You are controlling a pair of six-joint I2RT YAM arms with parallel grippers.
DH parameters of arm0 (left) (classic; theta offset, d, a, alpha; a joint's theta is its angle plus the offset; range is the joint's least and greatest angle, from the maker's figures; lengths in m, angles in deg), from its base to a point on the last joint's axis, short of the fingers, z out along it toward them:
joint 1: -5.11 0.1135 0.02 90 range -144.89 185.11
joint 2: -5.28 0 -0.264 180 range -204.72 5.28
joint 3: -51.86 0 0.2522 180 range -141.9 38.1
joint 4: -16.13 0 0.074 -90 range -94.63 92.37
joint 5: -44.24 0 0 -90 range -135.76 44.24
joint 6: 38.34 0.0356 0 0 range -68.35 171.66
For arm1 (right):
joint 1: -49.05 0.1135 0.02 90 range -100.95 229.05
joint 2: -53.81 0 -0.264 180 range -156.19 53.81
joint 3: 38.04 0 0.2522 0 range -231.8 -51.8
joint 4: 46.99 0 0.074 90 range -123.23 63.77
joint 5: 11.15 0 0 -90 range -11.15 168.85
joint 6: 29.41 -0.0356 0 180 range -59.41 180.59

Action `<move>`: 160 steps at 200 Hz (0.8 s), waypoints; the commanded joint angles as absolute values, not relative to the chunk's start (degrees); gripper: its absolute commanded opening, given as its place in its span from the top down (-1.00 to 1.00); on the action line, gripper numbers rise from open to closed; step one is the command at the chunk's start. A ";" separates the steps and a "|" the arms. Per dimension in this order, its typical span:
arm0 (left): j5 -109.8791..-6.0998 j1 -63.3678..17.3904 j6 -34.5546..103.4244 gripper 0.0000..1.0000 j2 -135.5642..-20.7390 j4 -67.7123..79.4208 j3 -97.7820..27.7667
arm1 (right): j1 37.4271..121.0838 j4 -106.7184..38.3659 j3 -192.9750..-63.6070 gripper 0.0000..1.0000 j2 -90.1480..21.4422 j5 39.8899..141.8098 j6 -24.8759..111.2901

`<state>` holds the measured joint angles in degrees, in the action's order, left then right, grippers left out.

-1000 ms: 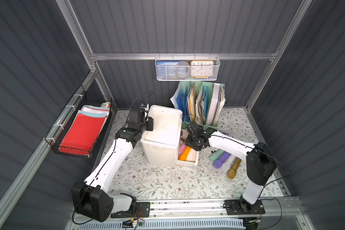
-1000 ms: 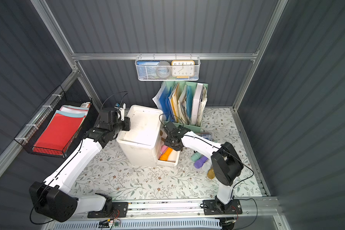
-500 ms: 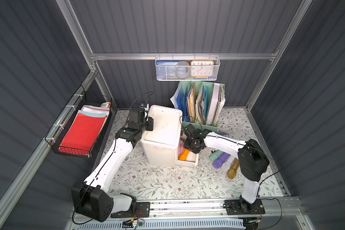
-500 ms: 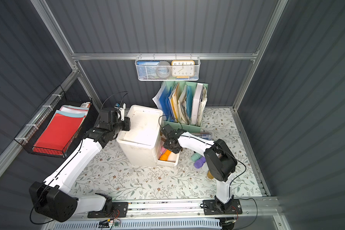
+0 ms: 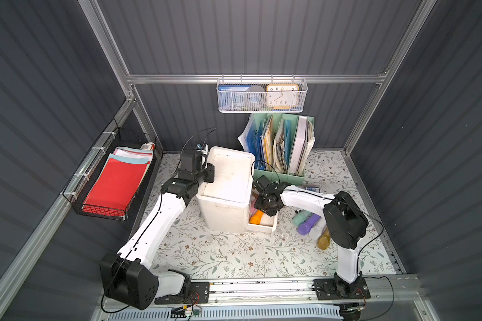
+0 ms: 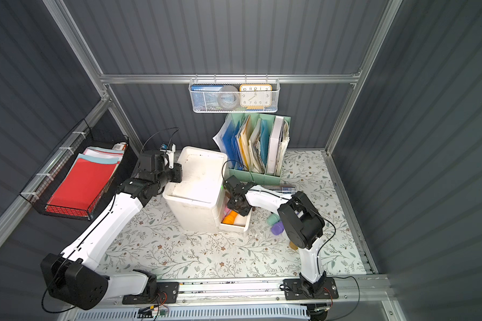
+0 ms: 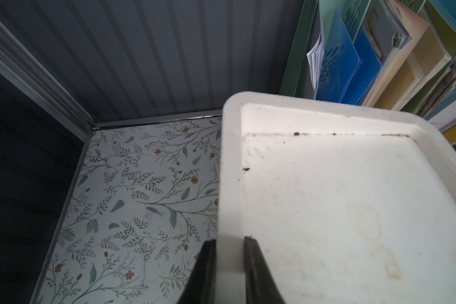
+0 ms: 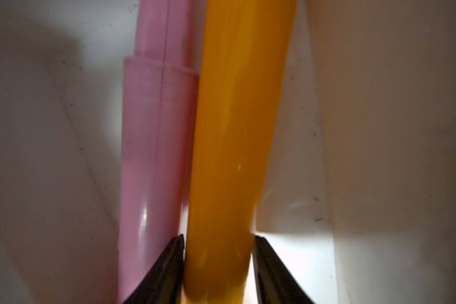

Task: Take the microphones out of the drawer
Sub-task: Pick up the microphone from the drawer.

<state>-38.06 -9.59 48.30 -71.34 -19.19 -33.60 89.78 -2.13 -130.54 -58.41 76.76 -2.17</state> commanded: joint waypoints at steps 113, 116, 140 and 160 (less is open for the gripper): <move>-40.11 -9.92 47.61 0.91 -74.90 -27.16 -29.40 | 90.01 -1.53 -130.60 0.49 -49.82 70.10 -0.09; -40.08 -9.92 47.61 0.91 -74.88 -27.16 -29.27 | 90.01 -1.60 -130.57 0.50 -49.41 69.99 0.05; -40.05 -9.92 47.63 0.91 -74.92 -27.16 -29.39 | 89.94 -1.94 -130.67 0.53 -46.59 68.15 1.31; -40.04 -9.92 47.59 0.90 -74.79 -27.16 -29.28 | 89.82 -1.32 -130.40 0.54 -44.00 66.39 2.20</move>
<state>-38.06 -9.59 48.30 -71.34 -19.19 -33.60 89.96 -1.94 -130.52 -46.74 70.36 0.04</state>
